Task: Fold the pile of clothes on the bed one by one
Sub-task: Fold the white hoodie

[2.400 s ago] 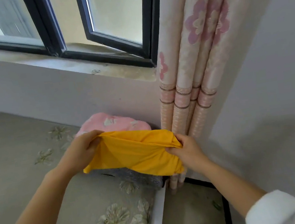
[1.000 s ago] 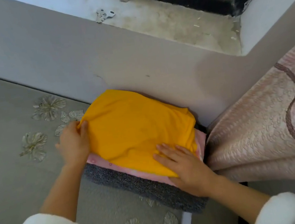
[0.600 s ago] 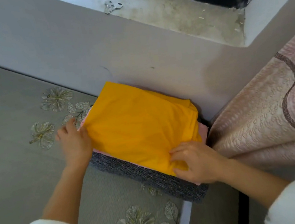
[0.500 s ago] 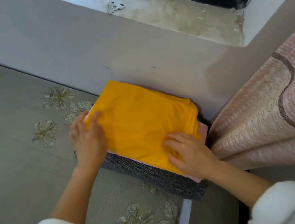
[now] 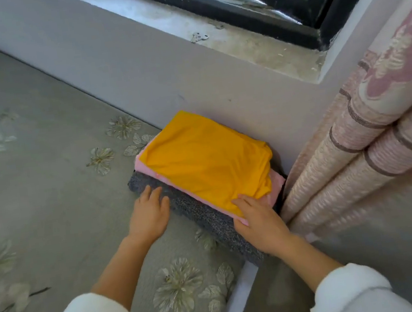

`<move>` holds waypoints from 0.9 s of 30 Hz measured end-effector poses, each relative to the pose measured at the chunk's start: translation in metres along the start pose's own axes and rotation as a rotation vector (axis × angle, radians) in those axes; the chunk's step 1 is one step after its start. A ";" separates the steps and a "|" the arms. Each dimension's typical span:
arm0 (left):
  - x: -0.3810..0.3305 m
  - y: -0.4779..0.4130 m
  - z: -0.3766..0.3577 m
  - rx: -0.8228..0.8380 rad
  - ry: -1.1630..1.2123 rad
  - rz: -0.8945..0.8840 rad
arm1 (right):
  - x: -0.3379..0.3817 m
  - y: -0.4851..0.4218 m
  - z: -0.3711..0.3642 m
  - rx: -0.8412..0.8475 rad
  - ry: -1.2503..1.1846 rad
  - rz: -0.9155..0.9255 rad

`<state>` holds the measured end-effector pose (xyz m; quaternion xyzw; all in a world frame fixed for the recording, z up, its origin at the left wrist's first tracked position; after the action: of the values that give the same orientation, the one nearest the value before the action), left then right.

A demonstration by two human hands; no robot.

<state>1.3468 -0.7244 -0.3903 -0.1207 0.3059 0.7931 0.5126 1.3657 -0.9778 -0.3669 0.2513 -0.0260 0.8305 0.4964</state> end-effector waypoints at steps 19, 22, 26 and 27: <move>0.169 0.456 0.008 -0.369 0.101 0.440 | 0.256 0.228 -0.110 0.349 0.100 0.483; 0.213 0.527 0.016 -0.449 0.114 0.535 | 0.315 0.270 -0.146 0.423 0.153 0.597; 0.275 0.627 0.029 -0.535 0.094 0.643 | 0.407 0.328 -0.203 0.489 0.193 0.722; 0.293 0.655 0.031 -0.546 0.086 0.675 | 0.433 0.346 -0.220 0.500 0.197 0.751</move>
<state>0.6396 -0.6769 -0.2769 -0.1781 0.1283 0.9623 0.1607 0.8247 -0.7368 -0.2958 0.2563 0.1330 0.9536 0.0856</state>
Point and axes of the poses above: each hand's wrist, its own y-axis away from the middle knuckle, its own z-axis out of the back of the hand, x = y × z, the point moved 3 cm from there along -y, towards the middle knuckle, and after that the axes turned 1 degree about z, right-handed, at the moved point
